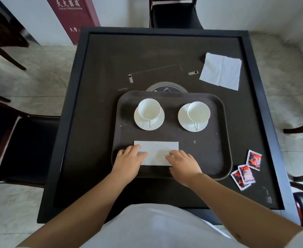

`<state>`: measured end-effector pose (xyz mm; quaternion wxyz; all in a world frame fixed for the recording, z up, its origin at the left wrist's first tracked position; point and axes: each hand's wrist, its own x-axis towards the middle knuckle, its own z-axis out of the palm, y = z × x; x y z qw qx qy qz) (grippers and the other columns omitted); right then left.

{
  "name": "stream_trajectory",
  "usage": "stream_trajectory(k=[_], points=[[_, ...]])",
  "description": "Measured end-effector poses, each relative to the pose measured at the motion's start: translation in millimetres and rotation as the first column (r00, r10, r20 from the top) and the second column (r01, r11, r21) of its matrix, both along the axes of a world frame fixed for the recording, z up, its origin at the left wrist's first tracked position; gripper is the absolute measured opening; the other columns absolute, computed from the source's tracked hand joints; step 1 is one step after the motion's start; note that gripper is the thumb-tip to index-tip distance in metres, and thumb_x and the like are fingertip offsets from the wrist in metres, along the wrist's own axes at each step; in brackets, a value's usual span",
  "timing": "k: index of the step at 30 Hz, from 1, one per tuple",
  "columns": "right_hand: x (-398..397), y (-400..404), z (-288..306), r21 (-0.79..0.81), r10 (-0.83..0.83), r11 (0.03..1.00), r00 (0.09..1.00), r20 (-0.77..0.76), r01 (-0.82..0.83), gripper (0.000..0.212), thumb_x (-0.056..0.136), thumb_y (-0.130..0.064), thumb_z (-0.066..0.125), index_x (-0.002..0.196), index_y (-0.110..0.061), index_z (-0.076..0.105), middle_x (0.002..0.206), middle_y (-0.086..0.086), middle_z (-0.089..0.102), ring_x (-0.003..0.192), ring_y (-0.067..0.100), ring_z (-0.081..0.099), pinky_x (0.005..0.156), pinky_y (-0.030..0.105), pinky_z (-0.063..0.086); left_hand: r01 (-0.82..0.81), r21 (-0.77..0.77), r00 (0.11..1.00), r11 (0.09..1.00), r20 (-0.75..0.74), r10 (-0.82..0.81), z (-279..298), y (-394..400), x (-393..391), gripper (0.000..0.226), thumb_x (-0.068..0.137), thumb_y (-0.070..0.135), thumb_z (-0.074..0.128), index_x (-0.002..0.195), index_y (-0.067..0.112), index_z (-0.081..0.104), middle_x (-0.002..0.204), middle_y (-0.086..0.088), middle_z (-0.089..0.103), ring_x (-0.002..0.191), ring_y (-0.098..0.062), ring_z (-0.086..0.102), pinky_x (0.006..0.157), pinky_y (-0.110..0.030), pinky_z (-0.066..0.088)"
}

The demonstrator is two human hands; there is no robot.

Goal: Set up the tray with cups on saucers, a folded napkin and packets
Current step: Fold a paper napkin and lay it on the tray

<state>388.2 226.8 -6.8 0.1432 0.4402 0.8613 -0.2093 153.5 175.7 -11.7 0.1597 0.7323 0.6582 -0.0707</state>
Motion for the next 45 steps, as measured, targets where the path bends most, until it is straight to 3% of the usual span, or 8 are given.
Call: stream_trajectory(k=[5,9,16,21,25,29,37,45], points=[[2,-4,3,-0.04,0.015,0.999,1.0,0.024,-0.014,0.049,0.094,-0.027,0.049,0.142,-0.023,0.037,0.152,0.002,0.03,0.134,0.025,0.03,0.105,0.039,0.034,0.003,-0.032,0.998,0.999,-0.058,-0.005,1,-2,3,0.063,0.083,0.006,0.061,0.136,0.033,0.041,0.148,0.0,0.026,0.135,-0.02,0.029,0.111,-0.06,0.014],[0,-7,6,-0.037,-0.018,0.999,0.999,0.027,0.019,0.055,0.095,-0.031,0.051,0.145,-0.023,0.032,0.153,0.001,0.029,0.137,0.025,0.029,0.107,0.04,0.034,-0.007,-0.053,1.0,0.999,-0.006,0.006,7,-5,4,0.053,0.093,0.026,0.054,0.142,0.029,0.035,0.153,-0.004,0.02,0.14,-0.022,0.02,0.111,-0.063,0.011],[8,-11,22,0.01,-0.15,0.989,0.988,-0.026,0.15,0.057,0.093,-0.038,0.055,0.145,-0.023,0.034,0.155,0.001,0.03,0.14,0.023,0.029,0.109,0.041,0.033,0.043,0.041,0.998,0.998,0.048,-0.045,26,4,22,0.059,0.089,0.043,0.051,0.143,0.025,0.034,0.157,-0.011,0.022,0.143,-0.032,0.018,0.112,-0.051,0.025],[29,3,55,0.136,-0.256,0.95,0.951,-0.173,0.28,0.055,0.09,-0.052,0.056,0.136,-0.025,0.049,0.143,-0.006,0.049,0.13,0.019,0.046,0.099,0.039,0.044,0.05,0.143,0.996,0.988,0.065,-0.06,51,32,58,0.063,0.085,0.06,0.043,0.141,0.032,0.034,0.156,-0.005,0.025,0.142,-0.028,0.023,0.11,-0.05,0.029],[61,34,84,0.232,-0.294,0.903,0.914,-0.279,0.361,0.053,0.09,-0.054,0.056,0.132,-0.022,0.054,0.135,-0.005,0.057,0.123,0.019,0.053,0.093,0.04,0.049,0.111,0.249,0.987,0.962,0.089,-0.137,77,66,92,0.063,0.086,0.061,0.042,0.14,0.028,0.039,0.152,-0.005,0.035,0.139,-0.027,0.032,0.107,-0.049,0.034],[91,76,100,0.245,-0.354,0.875,0.898,-0.262,0.417,0.053,0.09,-0.052,0.054,0.133,-0.022,0.053,0.137,-0.006,0.054,0.121,0.021,0.052,0.09,0.04,0.049,0.151,0.328,0.976,0.932,0.097,-0.193,102,109,125,0.058,0.086,0.055,0.05,0.136,0.025,0.046,0.145,-0.004,0.042,0.132,-0.027,0.038,0.101,-0.047,0.039],[139,161,99,0.203,-0.425,0.862,0.881,-0.207,0.464,0.048,0.088,-0.052,0.054,0.127,-0.024,0.053,0.13,-0.006,0.055,0.115,0.021,0.053,0.083,0.037,0.047,0.151,0.238,0.985,0.959,0.04,-0.165,112,207,170,0.06,0.088,0.054,0.045,0.141,0.026,0.038,0.15,-0.003,0.036,0.136,-0.026,0.032,0.103,-0.047,0.033],[161,245,74,0.148,-0.412,0.888,0.896,-0.164,0.435,0.05,0.092,-0.047,0.053,0.135,-0.023,0.049,0.137,-0.003,0.052,0.121,0.023,0.05,0.086,0.04,0.048,0.064,0.132,0.995,0.989,0.073,-0.074,92,291,194,0.055,0.091,0.05,0.047,0.139,0.023,0.041,0.141,-0.002,0.044,0.125,-0.027,0.043,0.095,-0.047,0.042]])
